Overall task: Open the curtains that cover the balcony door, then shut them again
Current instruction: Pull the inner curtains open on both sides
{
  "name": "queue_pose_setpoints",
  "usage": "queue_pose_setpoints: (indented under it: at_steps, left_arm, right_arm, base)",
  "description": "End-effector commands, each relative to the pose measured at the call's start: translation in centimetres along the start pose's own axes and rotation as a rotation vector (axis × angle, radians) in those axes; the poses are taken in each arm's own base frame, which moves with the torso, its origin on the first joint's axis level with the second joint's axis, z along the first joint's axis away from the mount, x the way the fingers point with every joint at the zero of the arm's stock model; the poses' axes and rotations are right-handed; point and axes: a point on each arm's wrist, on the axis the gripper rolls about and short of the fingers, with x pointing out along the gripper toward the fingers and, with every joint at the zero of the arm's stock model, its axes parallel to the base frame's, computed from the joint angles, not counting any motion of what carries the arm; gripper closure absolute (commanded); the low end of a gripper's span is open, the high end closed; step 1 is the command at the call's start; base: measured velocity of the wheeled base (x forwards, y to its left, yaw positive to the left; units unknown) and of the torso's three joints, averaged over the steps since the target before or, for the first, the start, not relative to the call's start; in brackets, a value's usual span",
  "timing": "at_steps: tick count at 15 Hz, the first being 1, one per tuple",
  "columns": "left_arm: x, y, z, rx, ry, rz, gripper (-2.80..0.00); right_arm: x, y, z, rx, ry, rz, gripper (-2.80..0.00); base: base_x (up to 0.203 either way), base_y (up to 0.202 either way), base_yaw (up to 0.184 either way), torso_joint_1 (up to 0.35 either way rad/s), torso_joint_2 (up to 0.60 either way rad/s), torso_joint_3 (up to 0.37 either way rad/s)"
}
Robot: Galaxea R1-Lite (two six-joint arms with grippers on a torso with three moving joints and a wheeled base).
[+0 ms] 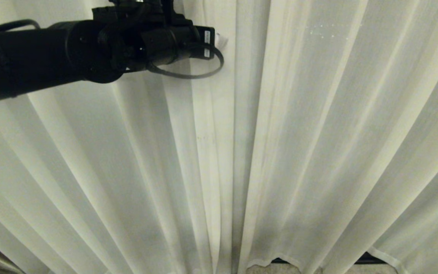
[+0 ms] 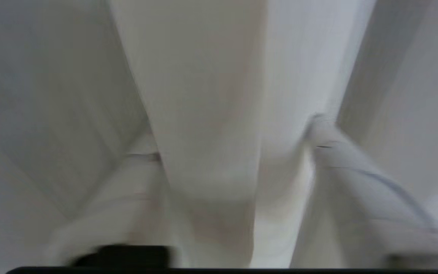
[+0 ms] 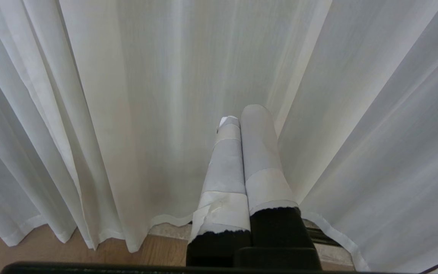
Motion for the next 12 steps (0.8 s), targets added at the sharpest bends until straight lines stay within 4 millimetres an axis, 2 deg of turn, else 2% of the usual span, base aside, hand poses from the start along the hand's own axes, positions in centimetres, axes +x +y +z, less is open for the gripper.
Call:
queue_pose_setpoints:
  at_steps: [1, 10, 12]
  left_arm:
    - [0.0, 0.0, 0.0, 0.000, 0.001, 0.003, 0.00]
    - [-0.3, 0.3, 0.3, -0.005, -0.001, 0.077, 0.00]
    - [-0.4, 1.1, 0.5, -0.008, -0.005, 0.114, 0.00]
  right_arm:
    - [0.0, 0.0, 0.0, -0.001, 0.001, 0.002, 0.00]
    - [0.0, 0.0, 0.0, -0.001, 0.002, 0.002, 0.00]
    - [0.0, 0.0, 0.0, -0.001, 0.001, 0.002, 0.00]
  base:
    - [0.000, 0.000, 0.000, 0.000, 0.00, 0.000]
    - [0.000, 0.000, 0.000, 0.000, 0.00, 0.000]
    - [0.000, 0.000, 0.000, 0.000, 0.00, 0.000]
